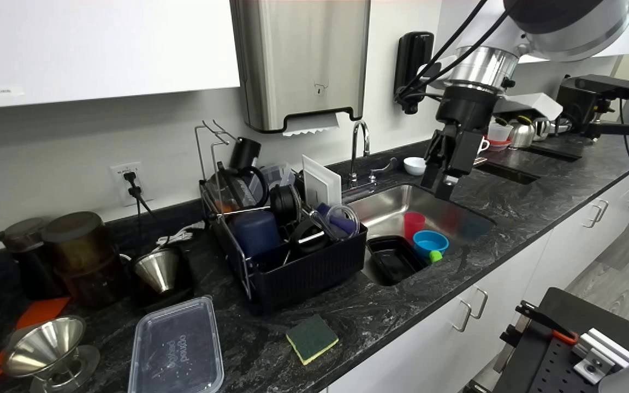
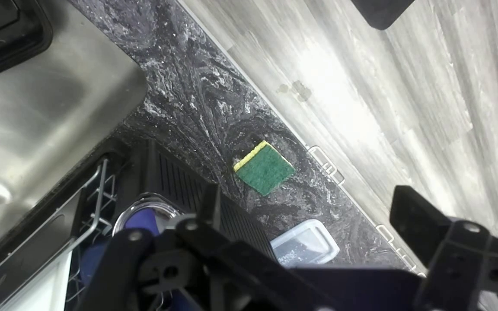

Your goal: Pick up the butter knife from the dish drainer and put it inside the sink

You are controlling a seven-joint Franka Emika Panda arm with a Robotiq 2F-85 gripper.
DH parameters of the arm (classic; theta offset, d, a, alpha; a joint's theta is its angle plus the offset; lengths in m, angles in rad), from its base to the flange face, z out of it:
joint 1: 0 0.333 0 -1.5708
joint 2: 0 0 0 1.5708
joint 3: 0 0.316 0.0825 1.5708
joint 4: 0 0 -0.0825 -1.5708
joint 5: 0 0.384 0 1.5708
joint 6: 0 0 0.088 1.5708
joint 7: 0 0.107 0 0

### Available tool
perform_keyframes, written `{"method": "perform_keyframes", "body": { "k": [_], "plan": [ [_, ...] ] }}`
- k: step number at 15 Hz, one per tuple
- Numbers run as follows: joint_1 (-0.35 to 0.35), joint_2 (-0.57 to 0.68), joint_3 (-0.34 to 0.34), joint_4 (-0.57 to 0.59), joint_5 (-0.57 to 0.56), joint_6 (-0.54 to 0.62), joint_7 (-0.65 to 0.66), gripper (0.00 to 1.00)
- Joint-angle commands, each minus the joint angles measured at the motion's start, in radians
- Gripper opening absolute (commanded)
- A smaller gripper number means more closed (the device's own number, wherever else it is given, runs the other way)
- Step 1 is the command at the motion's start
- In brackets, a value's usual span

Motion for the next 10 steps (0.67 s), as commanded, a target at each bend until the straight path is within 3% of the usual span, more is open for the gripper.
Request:
{"method": "perform_keyframes", "body": {
  "k": [1, 10],
  "plan": [
    [-0.020, 0.002, 0.019, 0.003, 0.012, -0.006, -0.009, 1.00],
    [0.055, 0.007, -0.005, -0.034, 0.169, 0.082, -0.267, 1.00]
  ]
}}
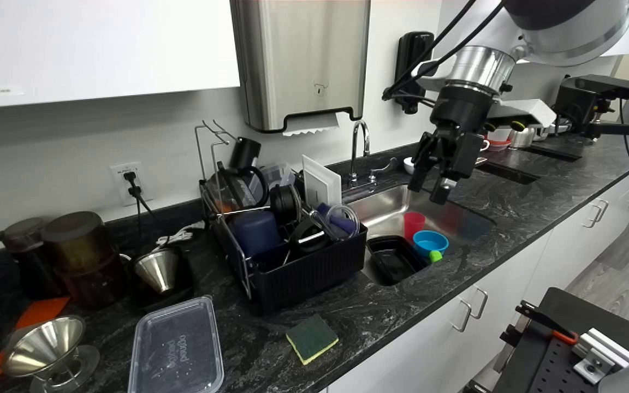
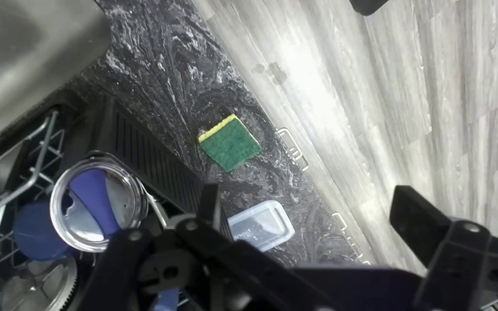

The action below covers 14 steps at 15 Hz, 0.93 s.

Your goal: Pick up the butter knife from the dish drainer and put it inside the sink

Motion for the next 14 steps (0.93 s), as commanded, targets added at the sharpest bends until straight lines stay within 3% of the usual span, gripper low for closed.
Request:
{"method": "perform_keyframes", "body": {
  "k": [1, 7, 14],
  "plan": [
    [0.025, 0.006, -0.009, -0.033, 0.090, 0.082, -0.146, 1.00],
    [0.087, 0.069, -0.021, -0.053, 0.268, 0.180, -0.440, 1.00],
    [0.059, 0.187, 0.026, 0.014, 0.444, 0.188, -0.730, 1.00]
  ]
}}
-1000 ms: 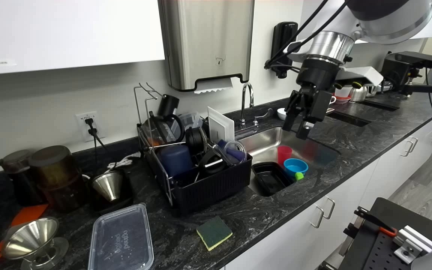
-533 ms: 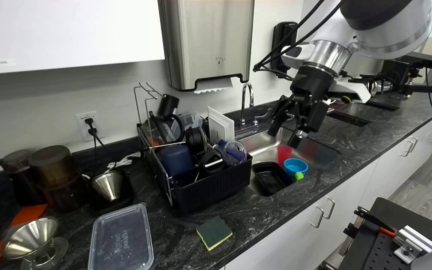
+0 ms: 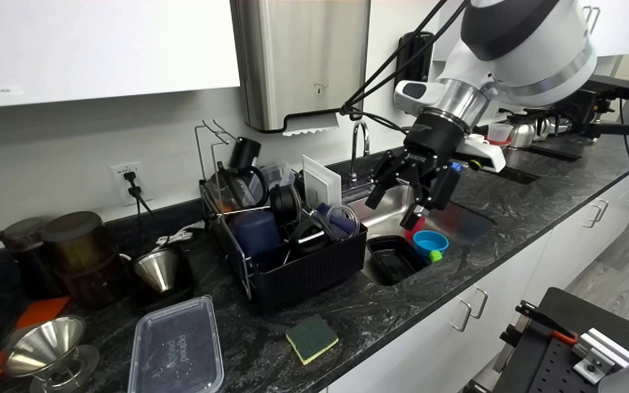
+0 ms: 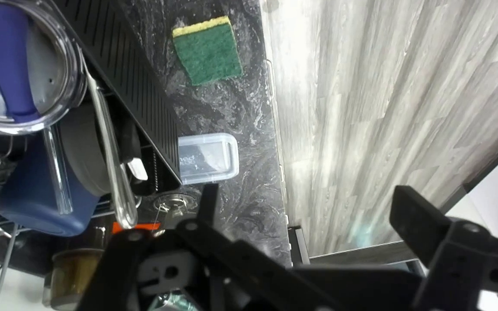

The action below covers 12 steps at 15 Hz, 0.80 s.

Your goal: Pick up the butter knife from the dish drainer and put it inside the sink

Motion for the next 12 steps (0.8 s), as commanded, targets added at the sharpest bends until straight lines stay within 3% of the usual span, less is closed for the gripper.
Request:
{"method": "perform_keyframes", "body": {
  "k": [1, 12],
  "plan": [
    [-0.030, 0.075, 0.032, 0.062, 0.087, 0.010, -0.151, 1.00],
    [-0.141, 0.302, 0.121, 0.218, 0.231, -0.001, -0.437, 1.00]
  ]
}}
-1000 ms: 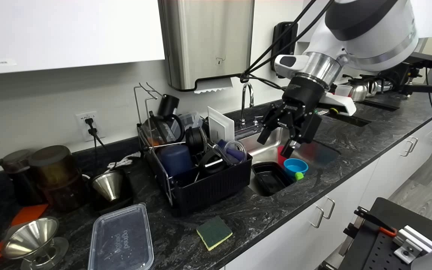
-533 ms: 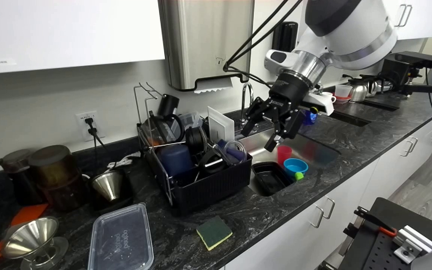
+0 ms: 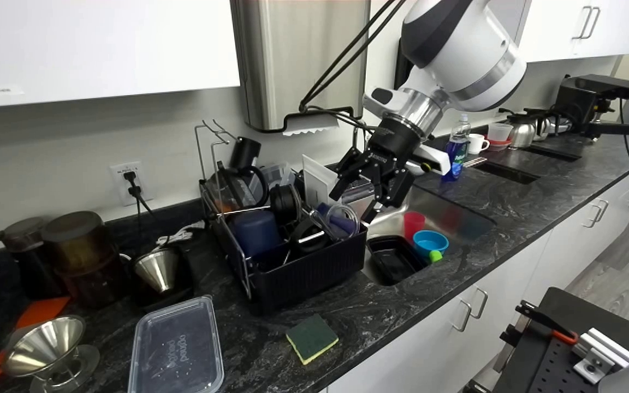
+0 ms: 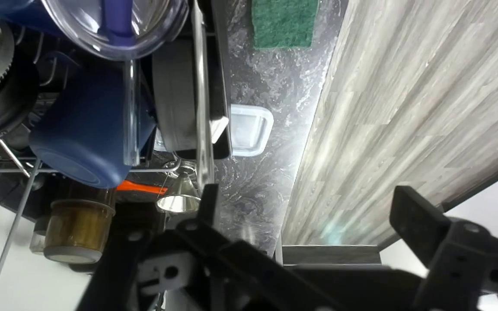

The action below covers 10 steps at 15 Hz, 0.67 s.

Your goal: Pick up the butter knife from the dish drainer and put it inside the sink

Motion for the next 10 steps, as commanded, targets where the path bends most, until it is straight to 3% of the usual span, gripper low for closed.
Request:
{"method": "perform_keyframes", "body": {
  "k": [1, 10],
  "plan": [
    [-0.065, 0.067, 0.057, 0.047, 0.047, -0.003, -0.086, 1.00],
    [-0.120, 0.179, 0.116, 0.140, 0.048, 0.004, -0.131, 1.00]
  ]
}}
